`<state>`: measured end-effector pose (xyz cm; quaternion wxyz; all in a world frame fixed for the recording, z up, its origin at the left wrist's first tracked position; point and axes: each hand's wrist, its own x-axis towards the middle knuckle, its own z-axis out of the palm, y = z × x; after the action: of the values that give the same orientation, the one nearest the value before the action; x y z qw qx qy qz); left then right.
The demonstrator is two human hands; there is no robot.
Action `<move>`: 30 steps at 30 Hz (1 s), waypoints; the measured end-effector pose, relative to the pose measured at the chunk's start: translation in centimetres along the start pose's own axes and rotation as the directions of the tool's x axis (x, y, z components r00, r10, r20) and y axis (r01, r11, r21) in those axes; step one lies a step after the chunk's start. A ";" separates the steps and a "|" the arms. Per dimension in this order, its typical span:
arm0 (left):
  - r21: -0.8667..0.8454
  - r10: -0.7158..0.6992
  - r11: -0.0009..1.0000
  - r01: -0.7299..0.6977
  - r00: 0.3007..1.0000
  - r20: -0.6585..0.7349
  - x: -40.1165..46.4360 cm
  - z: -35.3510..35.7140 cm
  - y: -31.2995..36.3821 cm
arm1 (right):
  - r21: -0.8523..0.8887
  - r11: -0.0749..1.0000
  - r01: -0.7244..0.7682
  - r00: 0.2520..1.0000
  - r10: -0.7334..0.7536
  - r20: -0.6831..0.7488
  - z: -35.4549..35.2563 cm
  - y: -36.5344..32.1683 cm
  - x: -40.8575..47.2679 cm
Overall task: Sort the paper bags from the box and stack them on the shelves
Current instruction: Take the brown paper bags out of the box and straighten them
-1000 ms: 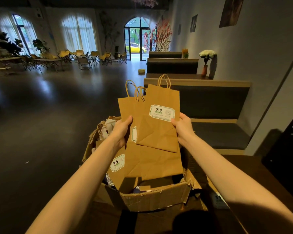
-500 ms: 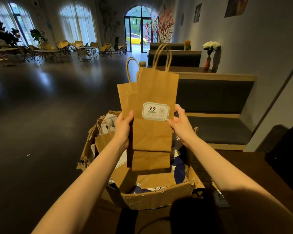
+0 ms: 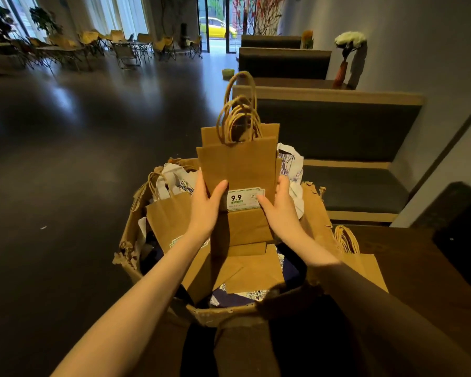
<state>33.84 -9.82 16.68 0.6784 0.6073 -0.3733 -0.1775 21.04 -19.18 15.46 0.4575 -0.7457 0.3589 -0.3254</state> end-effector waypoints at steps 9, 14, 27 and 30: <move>0.185 -0.041 0.983 0.002 0.976 0.212 -1.7 -0.5 -3.5 | -0.062 0.995 0.081 0.990 -0.074 0.118 -0.9 2.1 -1.1; 0.326 -0.034 0.942 -0.082 0.941 0.337 -2.4 -0.8 -4.2 | -0.124 0.992 0.009 0.986 0.011 0.164 -1.5 2.8 -1.6; 0.600 -0.416 0.756 0.261 0.900 0.133 -0.1 -7.0 -3.6 | -0.089 0.996 0.001 0.998 -0.008 -0.069 -4.7 1.5 -0.5; 0.703 -0.587 0.605 0.373 0.806 0.077 -0.3 -8.1 -4.5 | -0.075 0.997 0.008 0.997 -0.014 -0.073 -4.7 1.1 -0.4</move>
<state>40.46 -4.94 12.40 0.2804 0.8491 -0.3300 -0.3024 16.73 -21.30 16.13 0.4138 -0.7519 0.3832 -0.3414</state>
